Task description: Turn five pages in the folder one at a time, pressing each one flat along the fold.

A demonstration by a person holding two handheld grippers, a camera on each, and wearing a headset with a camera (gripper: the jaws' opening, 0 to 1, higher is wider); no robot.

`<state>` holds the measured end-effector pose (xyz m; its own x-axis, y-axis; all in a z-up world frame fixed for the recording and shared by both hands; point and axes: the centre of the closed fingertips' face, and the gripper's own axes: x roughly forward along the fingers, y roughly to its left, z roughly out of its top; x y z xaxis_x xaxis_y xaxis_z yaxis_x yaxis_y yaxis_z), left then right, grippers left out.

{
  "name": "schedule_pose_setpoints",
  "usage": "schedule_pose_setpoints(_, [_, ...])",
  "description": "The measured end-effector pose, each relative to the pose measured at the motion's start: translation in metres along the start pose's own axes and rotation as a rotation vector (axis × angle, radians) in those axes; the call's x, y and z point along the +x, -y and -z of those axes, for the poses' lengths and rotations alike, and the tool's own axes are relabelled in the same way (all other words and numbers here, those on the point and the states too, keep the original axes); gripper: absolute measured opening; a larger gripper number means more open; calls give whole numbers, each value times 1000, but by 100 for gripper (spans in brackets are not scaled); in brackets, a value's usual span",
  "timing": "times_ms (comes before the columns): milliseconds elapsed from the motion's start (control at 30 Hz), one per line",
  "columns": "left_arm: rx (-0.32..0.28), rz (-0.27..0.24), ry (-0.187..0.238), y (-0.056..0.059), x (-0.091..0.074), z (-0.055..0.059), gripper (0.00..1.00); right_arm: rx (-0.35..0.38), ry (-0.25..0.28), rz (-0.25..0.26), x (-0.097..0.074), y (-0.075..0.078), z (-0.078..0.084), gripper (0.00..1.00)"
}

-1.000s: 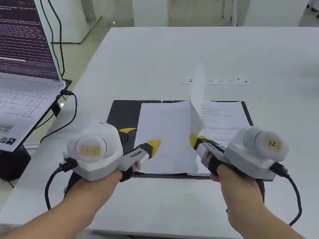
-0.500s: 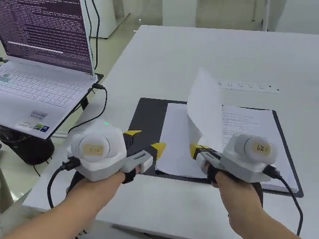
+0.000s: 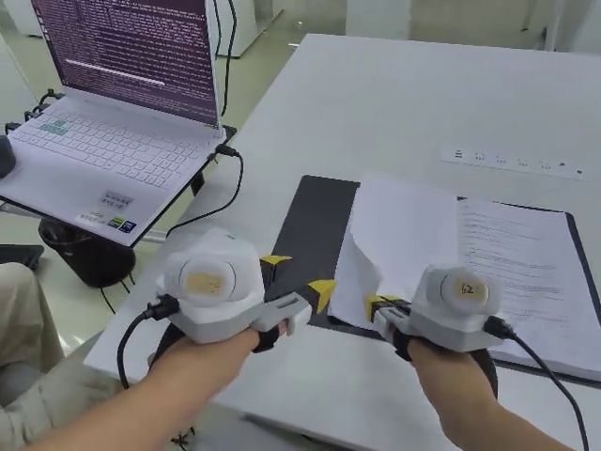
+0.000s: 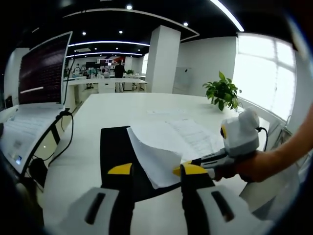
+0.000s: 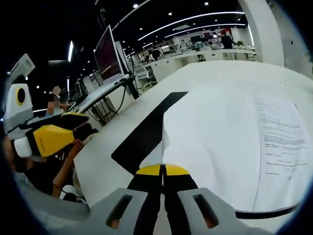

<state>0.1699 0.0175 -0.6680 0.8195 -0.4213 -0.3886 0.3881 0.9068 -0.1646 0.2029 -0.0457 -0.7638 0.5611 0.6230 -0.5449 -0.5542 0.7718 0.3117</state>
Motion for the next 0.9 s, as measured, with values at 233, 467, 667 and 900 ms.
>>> schedule_pose_setpoints(233, [-11,14,-41,-1,8,14,37,-10,-40,-6,8,5,12,0])
schedule_pose_setpoints(467, [-11,30,-75,1,19,23,37,-19,-54,-25,12,9,17,0])
schedule_pose_setpoints(667, [-2,35,-98,1,28,30,36,-40,-47,-77,11,1,23,8])
schedule_pose_setpoints(900, [26,50,-145,7,47,43,35,-28,35,-131,-9,-8,12,12])
